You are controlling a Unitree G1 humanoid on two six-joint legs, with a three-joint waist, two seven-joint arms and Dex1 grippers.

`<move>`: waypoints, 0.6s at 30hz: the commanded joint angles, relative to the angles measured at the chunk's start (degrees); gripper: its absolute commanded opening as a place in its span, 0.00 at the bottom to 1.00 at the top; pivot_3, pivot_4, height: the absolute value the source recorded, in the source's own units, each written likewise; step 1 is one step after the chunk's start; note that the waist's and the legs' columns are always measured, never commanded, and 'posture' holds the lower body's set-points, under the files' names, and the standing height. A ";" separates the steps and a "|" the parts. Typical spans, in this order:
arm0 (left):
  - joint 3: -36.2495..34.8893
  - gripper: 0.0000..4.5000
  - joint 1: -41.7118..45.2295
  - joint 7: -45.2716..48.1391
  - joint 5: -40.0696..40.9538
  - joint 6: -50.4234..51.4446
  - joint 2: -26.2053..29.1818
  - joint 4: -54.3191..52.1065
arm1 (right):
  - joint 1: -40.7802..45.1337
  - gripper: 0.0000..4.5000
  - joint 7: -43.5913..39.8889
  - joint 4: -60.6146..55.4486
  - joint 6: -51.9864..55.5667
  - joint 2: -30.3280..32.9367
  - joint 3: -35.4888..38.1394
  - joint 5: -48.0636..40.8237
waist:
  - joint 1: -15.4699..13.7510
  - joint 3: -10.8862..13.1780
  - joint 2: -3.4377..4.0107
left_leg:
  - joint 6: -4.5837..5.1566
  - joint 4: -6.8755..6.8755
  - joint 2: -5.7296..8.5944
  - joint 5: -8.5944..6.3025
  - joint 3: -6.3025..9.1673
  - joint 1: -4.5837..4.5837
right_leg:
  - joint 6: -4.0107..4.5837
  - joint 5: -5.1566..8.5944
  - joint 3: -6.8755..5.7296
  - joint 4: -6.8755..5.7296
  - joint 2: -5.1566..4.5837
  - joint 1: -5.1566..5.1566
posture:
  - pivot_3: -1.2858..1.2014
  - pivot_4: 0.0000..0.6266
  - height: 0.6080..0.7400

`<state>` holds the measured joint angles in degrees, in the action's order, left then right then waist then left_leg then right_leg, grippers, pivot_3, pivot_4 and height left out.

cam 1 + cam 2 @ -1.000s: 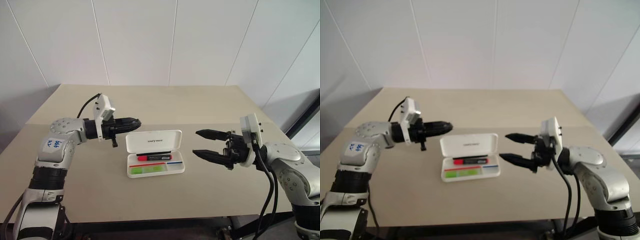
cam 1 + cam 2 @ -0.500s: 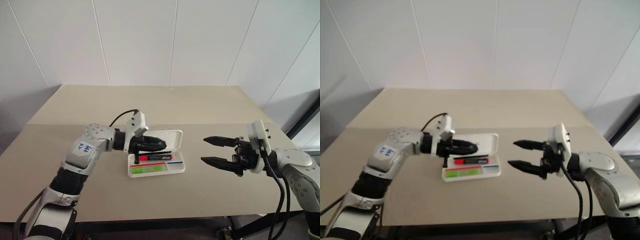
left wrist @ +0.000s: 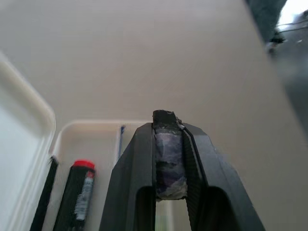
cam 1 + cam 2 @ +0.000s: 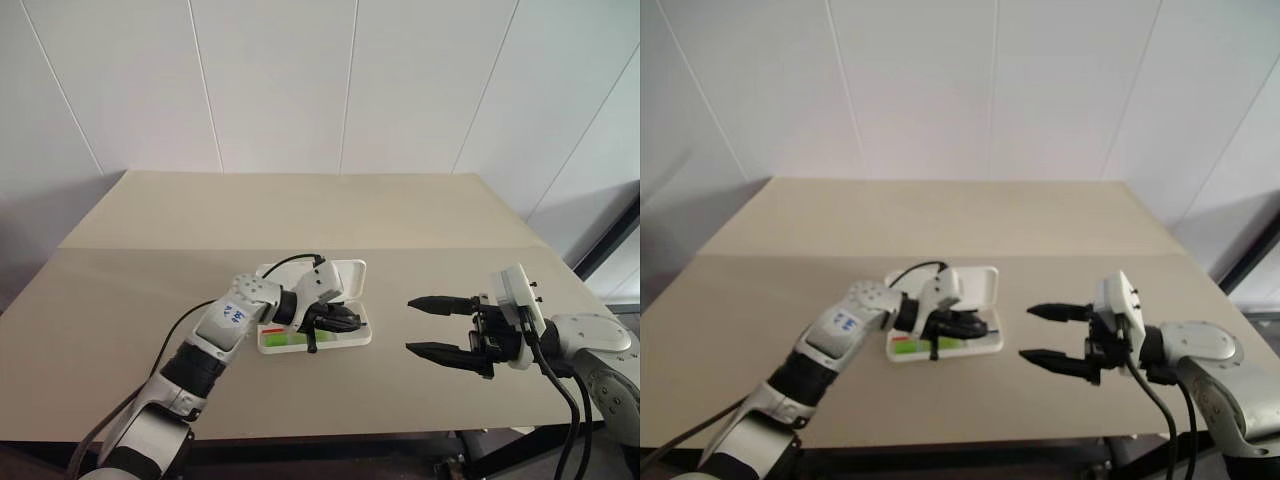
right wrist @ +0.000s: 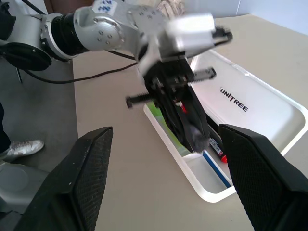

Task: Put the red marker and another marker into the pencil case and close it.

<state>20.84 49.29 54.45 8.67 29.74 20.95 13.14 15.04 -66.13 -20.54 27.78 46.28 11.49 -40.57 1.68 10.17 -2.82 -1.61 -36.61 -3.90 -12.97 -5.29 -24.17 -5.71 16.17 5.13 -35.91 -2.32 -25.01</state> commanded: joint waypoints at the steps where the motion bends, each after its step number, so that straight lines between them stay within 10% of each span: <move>1: 0.25 0.09 2.48 -1.52 -2.23 -3.12 -2.62 3.14 | -0.95 1.00 -0.75 -2.13 -1.19 1.30 0.49 0.34 | 0.00 0.00 0.00 | 0.03 -0.03 0.01 -0.01 0.01 0.01 | 0.00 0.00 0.00 0.03 -0.01 0.06 | 0.52 0.24 1.00; 18: 0.84 0.09 1.52 -0.46 -5.99 -2.40 -3.62 2.47 | -4.30 1.00 -6.77 6.74 -7.01 3.94 1.42 4.76 | 0.06 0.03 0.04 | 0.28 -0.45 0.04 -0.23 0.01 0.03 | -0.10 -0.05 -0.01 0.25 -0.08 0.41 | 0.52 0.24 1.00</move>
<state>21.89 50.71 53.89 2.89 27.37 17.53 18.20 10.32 -72.10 -13.85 22.28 49.04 11.65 -35.91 1.74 10.19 -2.78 -1.34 -37.05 -3.87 -13.20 -5.28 -24.14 -5.81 16.11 5.11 -35.66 -2.40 -24.60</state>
